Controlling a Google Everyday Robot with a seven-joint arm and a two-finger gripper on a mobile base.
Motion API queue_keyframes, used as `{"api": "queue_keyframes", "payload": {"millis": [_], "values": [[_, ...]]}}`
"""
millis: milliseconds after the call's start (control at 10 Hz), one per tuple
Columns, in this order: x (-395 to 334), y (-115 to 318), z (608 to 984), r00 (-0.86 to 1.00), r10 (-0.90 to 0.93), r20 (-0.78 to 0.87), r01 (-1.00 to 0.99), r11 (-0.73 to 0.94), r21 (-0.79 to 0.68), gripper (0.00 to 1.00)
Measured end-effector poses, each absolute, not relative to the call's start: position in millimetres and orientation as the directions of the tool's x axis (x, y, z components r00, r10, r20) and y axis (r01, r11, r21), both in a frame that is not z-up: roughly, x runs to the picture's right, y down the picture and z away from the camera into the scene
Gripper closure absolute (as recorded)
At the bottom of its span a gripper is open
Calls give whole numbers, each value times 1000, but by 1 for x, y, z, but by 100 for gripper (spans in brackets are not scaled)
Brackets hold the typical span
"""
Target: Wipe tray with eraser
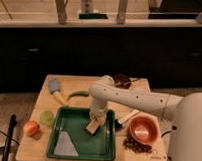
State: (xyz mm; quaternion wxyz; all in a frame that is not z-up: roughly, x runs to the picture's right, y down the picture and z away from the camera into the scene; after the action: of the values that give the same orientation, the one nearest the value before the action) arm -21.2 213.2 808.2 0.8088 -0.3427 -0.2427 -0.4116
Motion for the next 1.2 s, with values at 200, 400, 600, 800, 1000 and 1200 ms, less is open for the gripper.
{"api": "queue_keyframes", "payload": {"millis": [200,400,600,800,1000,1200], "values": [[-56,224,810,477,-517,710,873,373,-315,100],[-73,250,801,423,-518,743,902,318,-291,100],[-70,274,791,400,-510,761,914,281,-293,100],[-47,288,775,409,-506,759,911,278,-306,100],[-24,286,768,437,-507,743,898,298,-324,100],[-2,278,767,478,-503,720,876,330,-351,100]]}}
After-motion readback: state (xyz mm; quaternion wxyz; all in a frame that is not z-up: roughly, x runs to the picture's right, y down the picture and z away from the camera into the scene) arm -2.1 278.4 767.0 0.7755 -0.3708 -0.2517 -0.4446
